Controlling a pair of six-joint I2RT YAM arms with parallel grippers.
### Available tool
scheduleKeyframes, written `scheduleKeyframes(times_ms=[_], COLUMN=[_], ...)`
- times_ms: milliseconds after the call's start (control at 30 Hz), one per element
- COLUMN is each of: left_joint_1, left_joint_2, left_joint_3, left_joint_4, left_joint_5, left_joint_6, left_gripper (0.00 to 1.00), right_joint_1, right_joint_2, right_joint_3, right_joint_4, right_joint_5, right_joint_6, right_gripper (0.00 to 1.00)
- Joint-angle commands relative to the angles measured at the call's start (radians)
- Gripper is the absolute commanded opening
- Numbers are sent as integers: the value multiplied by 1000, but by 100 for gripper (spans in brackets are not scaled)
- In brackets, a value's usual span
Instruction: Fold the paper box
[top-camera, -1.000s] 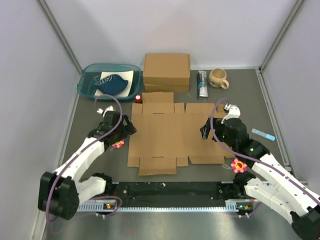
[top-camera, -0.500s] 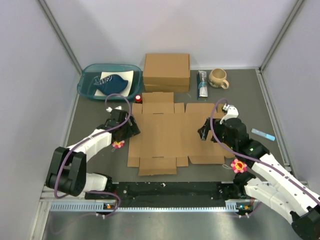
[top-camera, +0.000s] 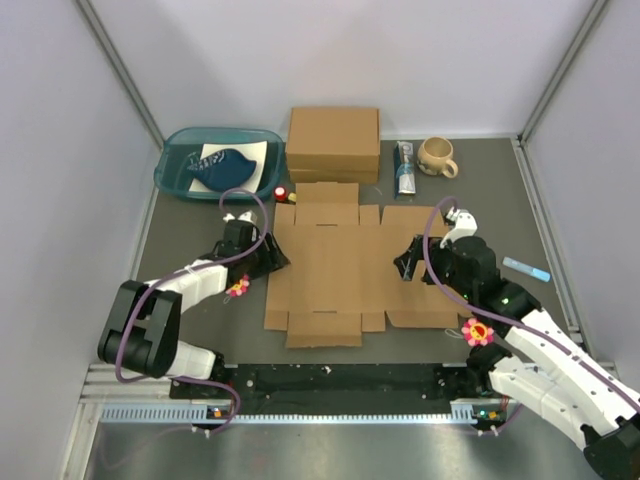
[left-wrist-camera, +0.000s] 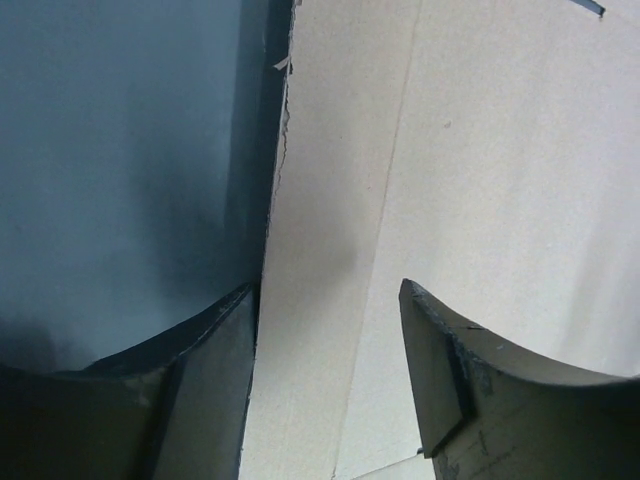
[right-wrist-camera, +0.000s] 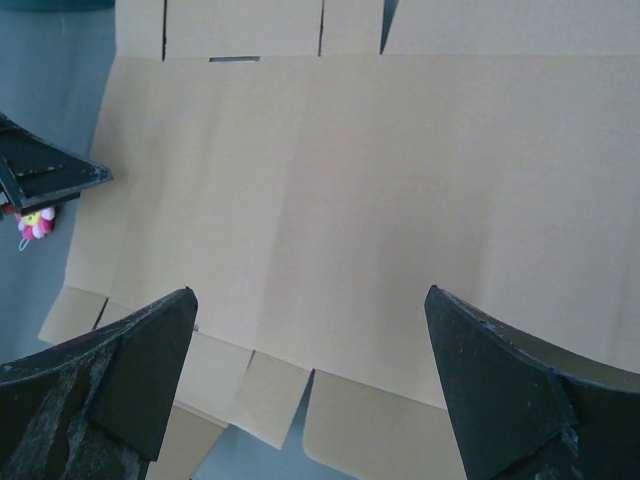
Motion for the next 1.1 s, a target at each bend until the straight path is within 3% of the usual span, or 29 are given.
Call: scheduleKeyframes(times_ms=[0,233,600,767,1067], left_joint_1=[1,1,-6,-21,-117], left_joint_2=[-20,-37,-258,-326,-303], left_joint_3=[-40,-37,56,225,564], left_joint_4=[58,69,-11,-77,-79], left_joint_5=[61,111,182,210,440], left_joint_6=[3,9,20,43,51], left_gripper=[60,2,0,0,0], right_joint_1=[8,8,8,8,8], right_joint_2=[-24,-18,-47,-70,-148], right_joint_3=[13,23,135,282,522], right_joint_4=[39,35,-47,-110,-233], right_joint_5=[-15,-26,0,52,140], right_joint_6=[-2,5,-25,-59,-61], right_gripper=[99,99,99,99,99])
